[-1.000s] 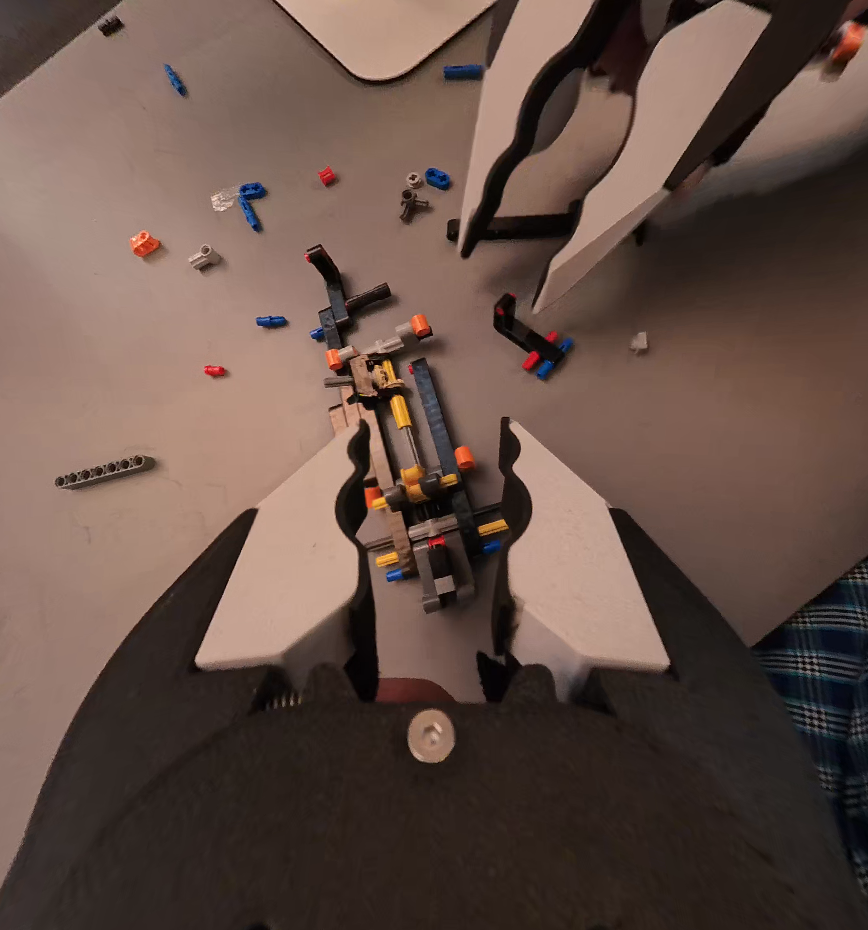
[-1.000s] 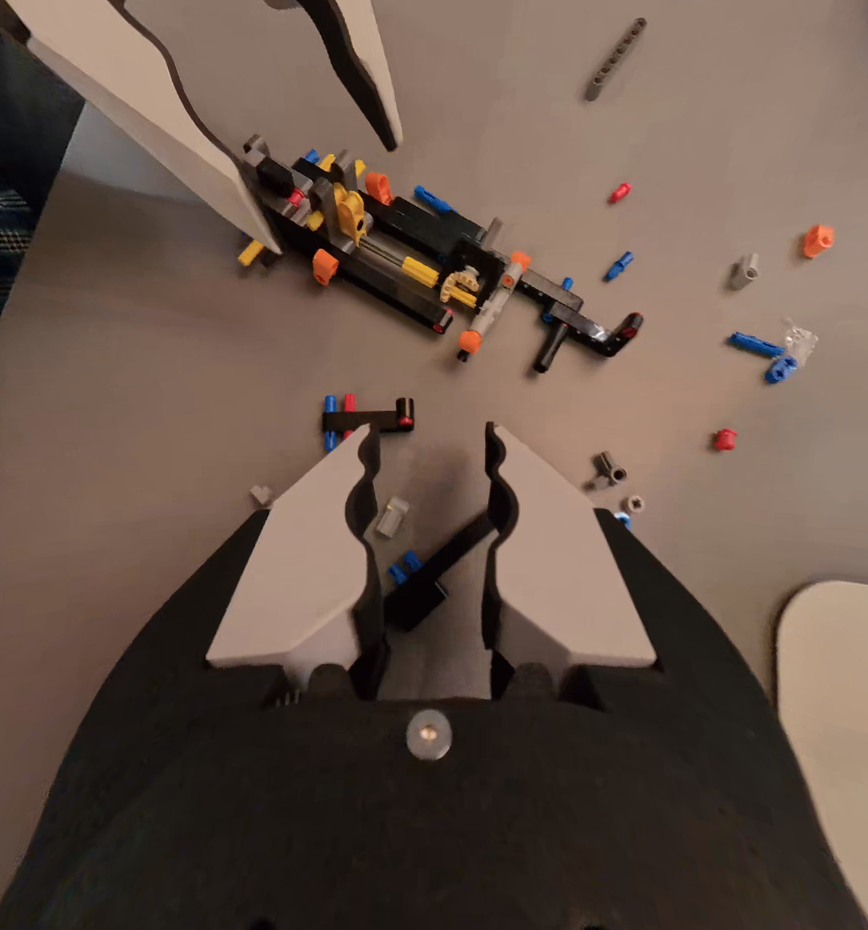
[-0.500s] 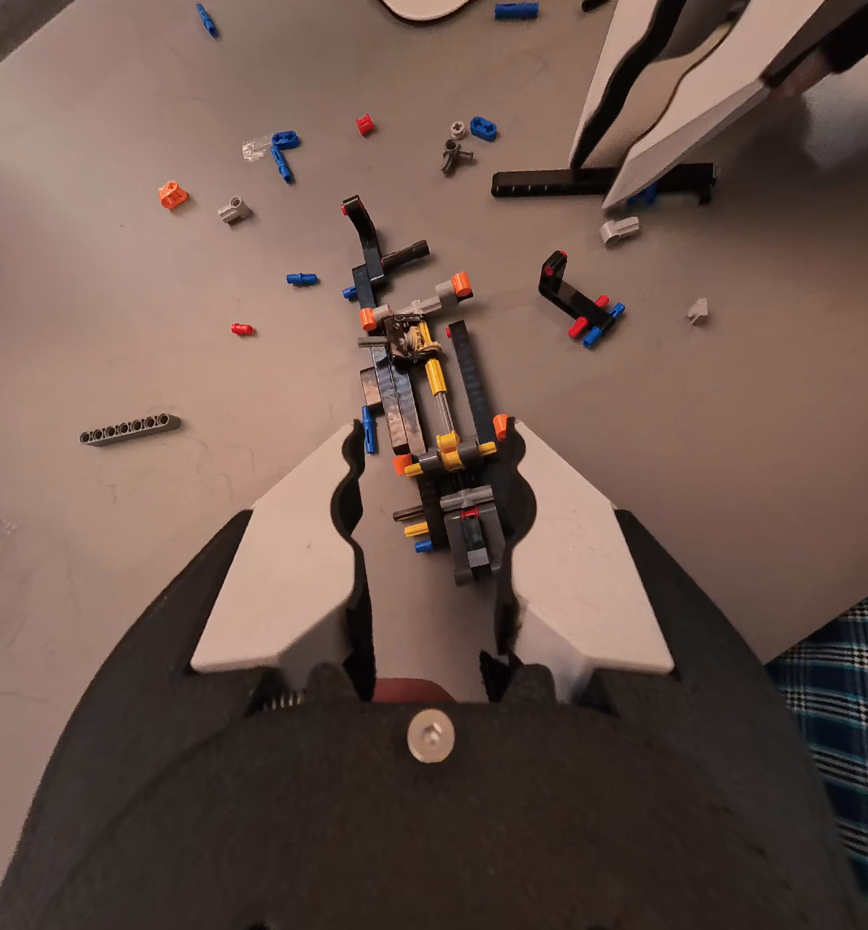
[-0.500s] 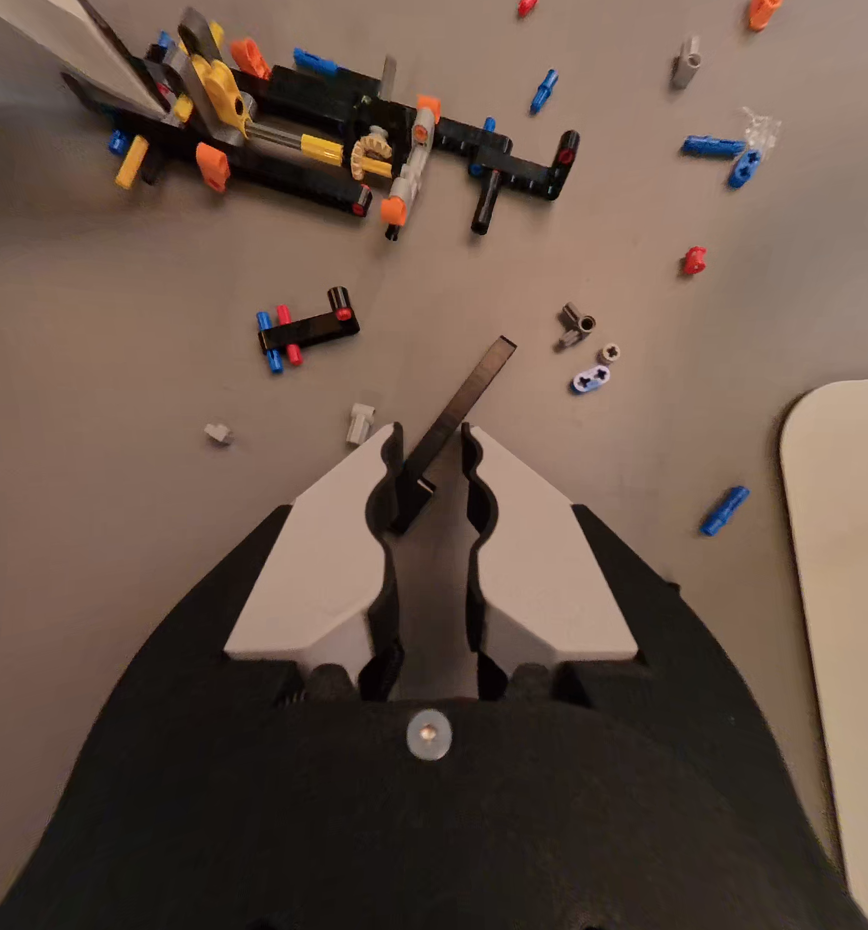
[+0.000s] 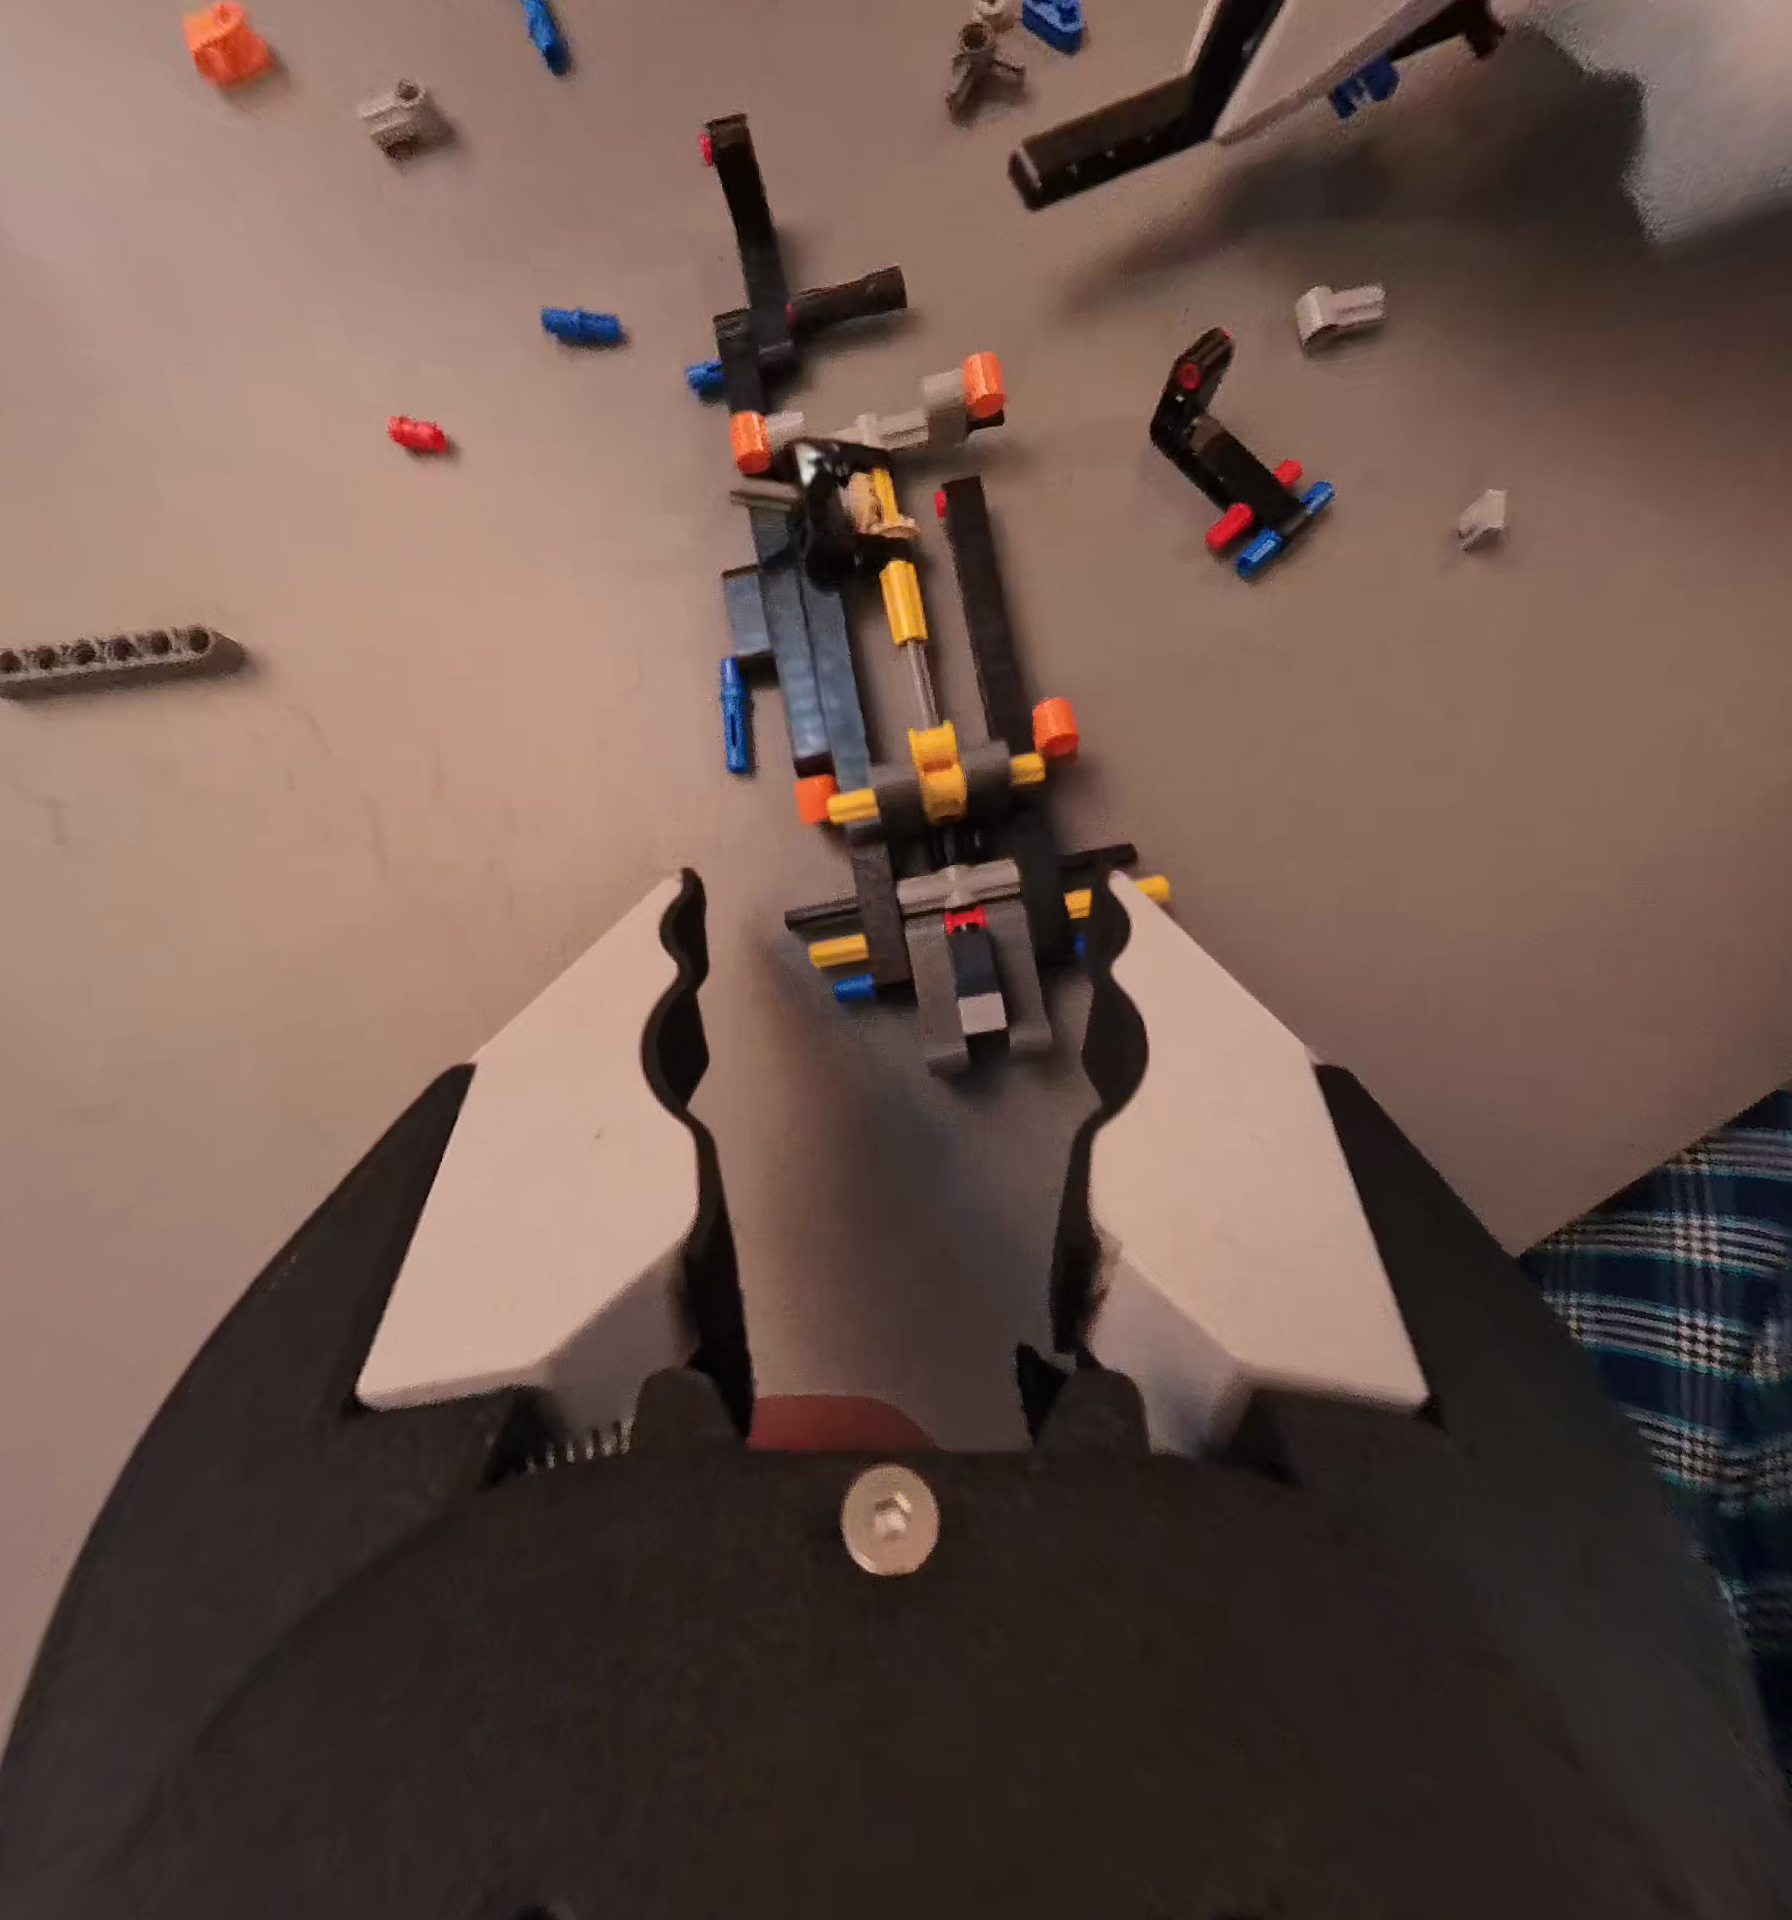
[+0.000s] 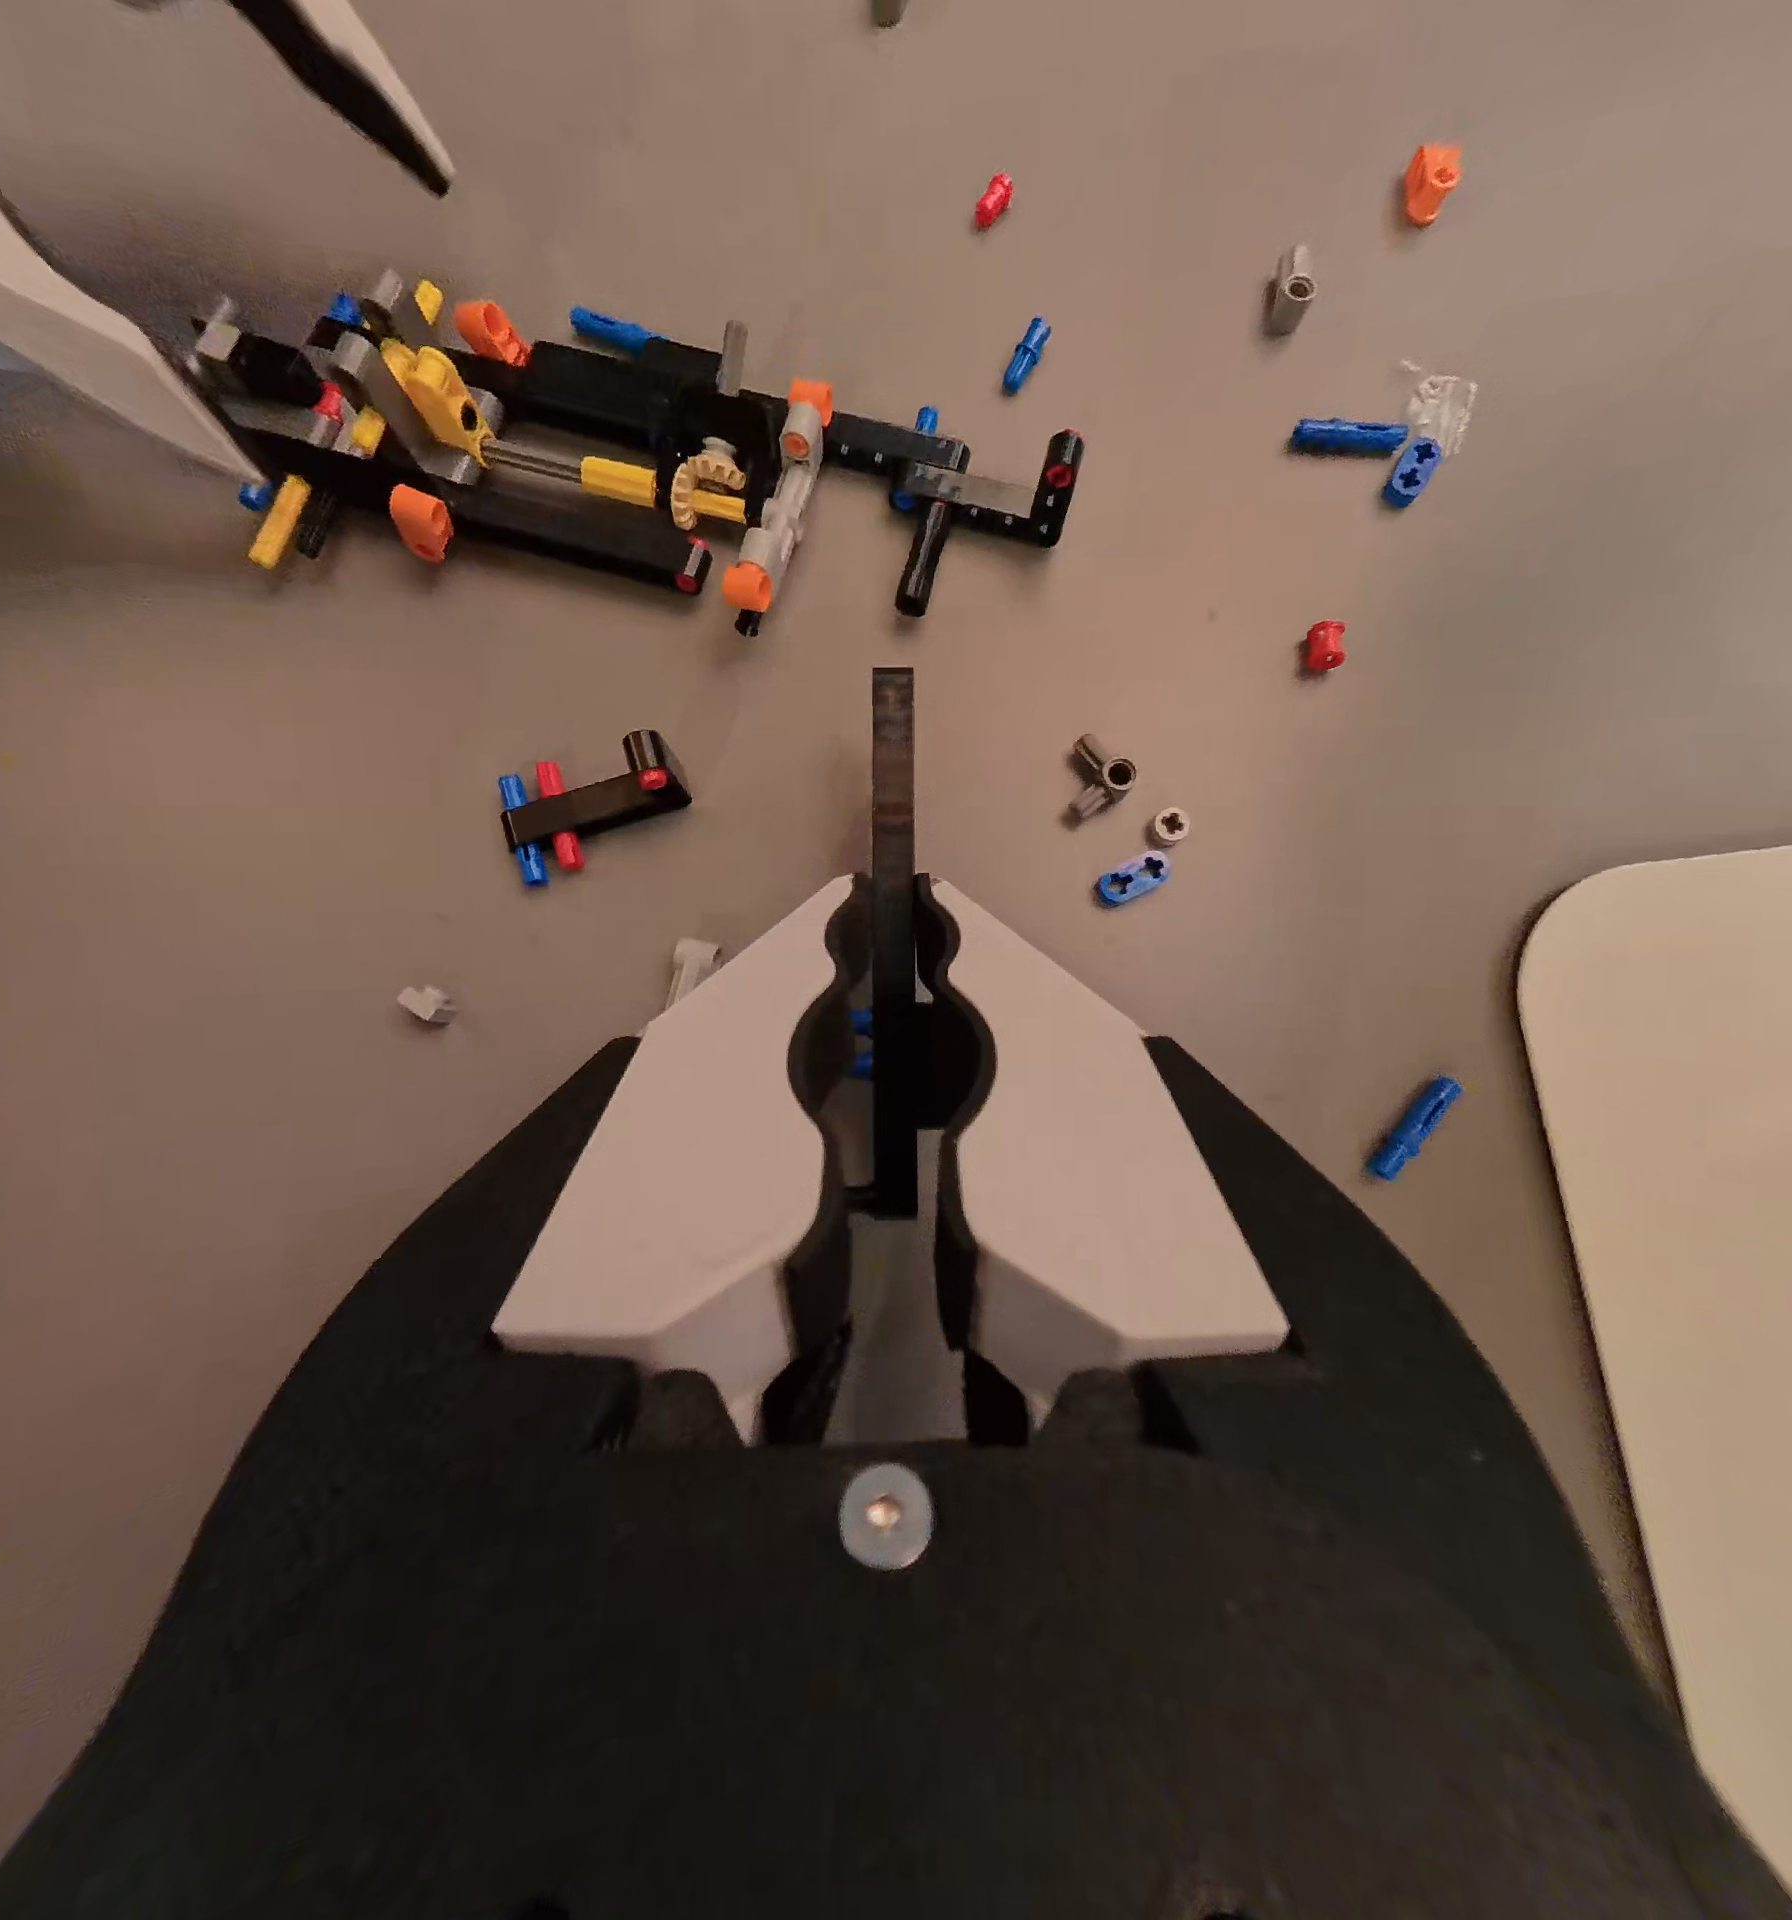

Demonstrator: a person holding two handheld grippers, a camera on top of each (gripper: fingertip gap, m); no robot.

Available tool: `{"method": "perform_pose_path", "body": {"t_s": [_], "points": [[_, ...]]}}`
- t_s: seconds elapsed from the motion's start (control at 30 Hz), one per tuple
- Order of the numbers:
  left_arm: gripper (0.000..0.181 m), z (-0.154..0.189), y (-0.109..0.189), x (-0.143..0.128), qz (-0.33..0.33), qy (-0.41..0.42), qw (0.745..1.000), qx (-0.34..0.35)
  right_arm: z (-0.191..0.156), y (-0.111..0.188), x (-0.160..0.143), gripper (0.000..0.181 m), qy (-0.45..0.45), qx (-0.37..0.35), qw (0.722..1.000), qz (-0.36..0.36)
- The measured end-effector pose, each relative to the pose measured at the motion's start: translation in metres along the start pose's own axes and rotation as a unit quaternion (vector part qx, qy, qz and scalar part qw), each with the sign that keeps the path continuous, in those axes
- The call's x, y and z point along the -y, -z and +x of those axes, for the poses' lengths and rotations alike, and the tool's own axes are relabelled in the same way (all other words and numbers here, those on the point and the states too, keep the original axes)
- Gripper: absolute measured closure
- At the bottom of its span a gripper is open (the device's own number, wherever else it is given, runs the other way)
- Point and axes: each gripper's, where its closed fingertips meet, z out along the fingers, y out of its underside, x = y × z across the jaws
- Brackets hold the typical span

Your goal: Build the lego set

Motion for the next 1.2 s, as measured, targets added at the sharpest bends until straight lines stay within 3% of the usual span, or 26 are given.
{"method": "perform_pose_path", "body": {"t_s": [0.13, 0.47, 0.8, 1.2], "points": [[0.115, 0.007, 0.0, -0.012, -0.013, -0.015, 1.0, -0.005, -0.002, -0.002, -0.001, 0.177, -0.018, 0.015, 1.0, 0.01], [0.119, 0.034, -0.003, -0.012, -0.014, -0.016, 0.999, -0.028, -0.004, -0.001, -0.004, 0.177, -0.026, 0.017, 0.999, 0.01], [0.119, 0.025, 0.001, -0.02, -0.008, -0.017, 1.0, 0.013, -0.009, -0.004, -0.006, 0.176, -0.065, 0.025, 0.998, 0.004], [0.125, 0.031, 0.001, -0.019, -0.003, -0.033, 0.999, 0.026, -0.006, 0.004, -0.017, 0.168, -0.036, 0.0, 0.999, -0.006]]}}
